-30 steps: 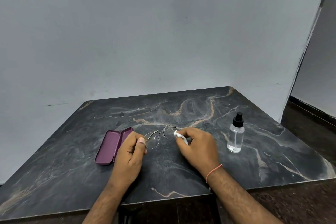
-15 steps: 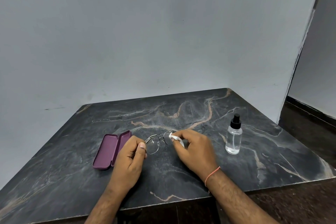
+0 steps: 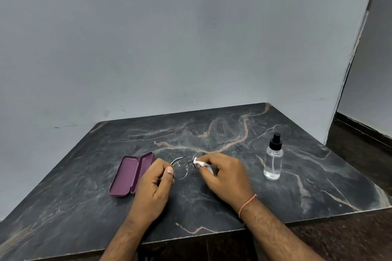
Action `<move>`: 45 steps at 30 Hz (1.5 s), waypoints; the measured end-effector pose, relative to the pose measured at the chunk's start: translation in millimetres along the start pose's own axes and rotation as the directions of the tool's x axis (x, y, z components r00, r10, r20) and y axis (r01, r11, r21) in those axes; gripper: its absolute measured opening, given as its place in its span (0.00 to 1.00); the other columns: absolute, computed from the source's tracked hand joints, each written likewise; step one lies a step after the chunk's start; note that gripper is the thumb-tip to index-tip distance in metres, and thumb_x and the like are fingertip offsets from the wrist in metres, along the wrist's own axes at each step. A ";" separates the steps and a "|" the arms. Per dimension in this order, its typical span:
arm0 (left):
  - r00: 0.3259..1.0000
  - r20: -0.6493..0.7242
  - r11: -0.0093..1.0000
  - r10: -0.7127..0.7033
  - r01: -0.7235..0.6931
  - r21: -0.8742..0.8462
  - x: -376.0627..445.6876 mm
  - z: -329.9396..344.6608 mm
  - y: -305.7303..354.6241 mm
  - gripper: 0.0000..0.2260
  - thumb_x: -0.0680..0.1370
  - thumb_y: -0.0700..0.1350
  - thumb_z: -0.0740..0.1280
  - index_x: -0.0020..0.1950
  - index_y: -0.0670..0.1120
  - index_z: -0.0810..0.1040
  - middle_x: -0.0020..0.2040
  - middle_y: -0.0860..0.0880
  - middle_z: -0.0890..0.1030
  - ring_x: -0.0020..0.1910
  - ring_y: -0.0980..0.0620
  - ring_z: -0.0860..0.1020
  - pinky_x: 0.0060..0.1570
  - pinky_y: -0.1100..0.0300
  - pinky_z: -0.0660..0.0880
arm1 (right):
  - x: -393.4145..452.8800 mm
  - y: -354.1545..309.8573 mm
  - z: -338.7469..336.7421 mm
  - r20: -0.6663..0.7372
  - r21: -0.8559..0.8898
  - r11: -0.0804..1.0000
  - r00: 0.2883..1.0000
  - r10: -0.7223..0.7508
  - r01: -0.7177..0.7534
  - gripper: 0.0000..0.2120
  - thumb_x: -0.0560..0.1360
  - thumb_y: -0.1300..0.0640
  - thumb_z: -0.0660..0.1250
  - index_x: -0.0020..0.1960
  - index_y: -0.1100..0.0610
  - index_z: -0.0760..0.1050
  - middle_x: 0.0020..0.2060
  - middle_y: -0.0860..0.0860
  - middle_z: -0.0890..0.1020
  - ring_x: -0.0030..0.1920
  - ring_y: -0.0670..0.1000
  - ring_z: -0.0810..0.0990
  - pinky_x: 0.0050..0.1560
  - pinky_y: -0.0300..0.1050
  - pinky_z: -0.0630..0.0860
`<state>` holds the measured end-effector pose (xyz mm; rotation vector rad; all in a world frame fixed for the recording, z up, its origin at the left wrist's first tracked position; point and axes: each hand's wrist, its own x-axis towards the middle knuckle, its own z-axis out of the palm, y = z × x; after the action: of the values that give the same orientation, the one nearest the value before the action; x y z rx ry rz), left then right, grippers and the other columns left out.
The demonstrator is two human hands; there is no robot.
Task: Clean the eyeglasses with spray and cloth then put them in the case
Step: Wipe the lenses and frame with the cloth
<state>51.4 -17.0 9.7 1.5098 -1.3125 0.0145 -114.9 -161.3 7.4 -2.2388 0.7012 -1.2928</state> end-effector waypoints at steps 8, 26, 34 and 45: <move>1.000 0.015 1.000 -0.004 0.004 0.007 0.5 0.4 -1.9 0.16 0.85 0.55 0.58 0.43 0.50 0.76 0.40 0.51 0.77 0.40 0.49 0.77 0.42 0.54 0.75 | -0.8 -4.0 -3.5 0.037 -0.038 0.998 0.998 -0.054 0.055 0.08 0.78 0.50 0.74 0.55 0.43 0.88 0.48 0.37 0.89 0.46 0.37 0.84 0.46 0.28 0.76; 0.994 -0.037 0.986 -0.104 0.098 -0.136 2.3 -0.9 -9.4 0.15 0.84 0.58 0.57 0.44 0.53 0.76 0.40 0.46 0.81 0.37 0.57 0.75 0.41 0.65 0.72 | 4.9 2.5 -5.4 0.046 -0.258 0.928 0.956 0.291 -0.270 0.11 0.74 0.43 0.68 0.48 0.44 0.87 0.39 0.42 0.89 0.42 0.46 0.86 0.46 0.45 0.80; 1.000 0.008 1.000 0.003 -0.003 -0.016 1.1 1.2 -7.3 0.11 0.86 0.55 0.57 0.48 0.56 0.75 0.42 0.51 0.78 0.41 0.52 0.78 0.45 0.67 0.73 | -6.5 6.1 -31.5 0.058 0.083 0.878 0.881 0.469 -0.472 0.11 0.75 0.48 0.75 0.35 0.47 0.82 0.28 0.37 0.85 0.33 0.36 0.83 0.33 0.29 0.70; 0.947 0.285 0.934 0.148 -0.229 0.273 -8.5 7.8 2.4 0.08 0.89 0.56 0.56 0.54 0.61 0.73 0.59 0.62 0.74 0.55 0.56 0.80 0.53 0.59 0.77 | -40.9 3.0 -75.0 0.099 0.336 0.829 0.892 0.442 -0.448 0.04 0.77 0.50 0.76 0.43 0.45 0.86 0.33 0.50 0.87 0.24 0.49 0.82 0.23 0.39 0.73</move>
<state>41.8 -16.1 2.9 1.6768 -1.7291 0.1536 -199.1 -147.8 13.1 -1.6672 0.8492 -1.0608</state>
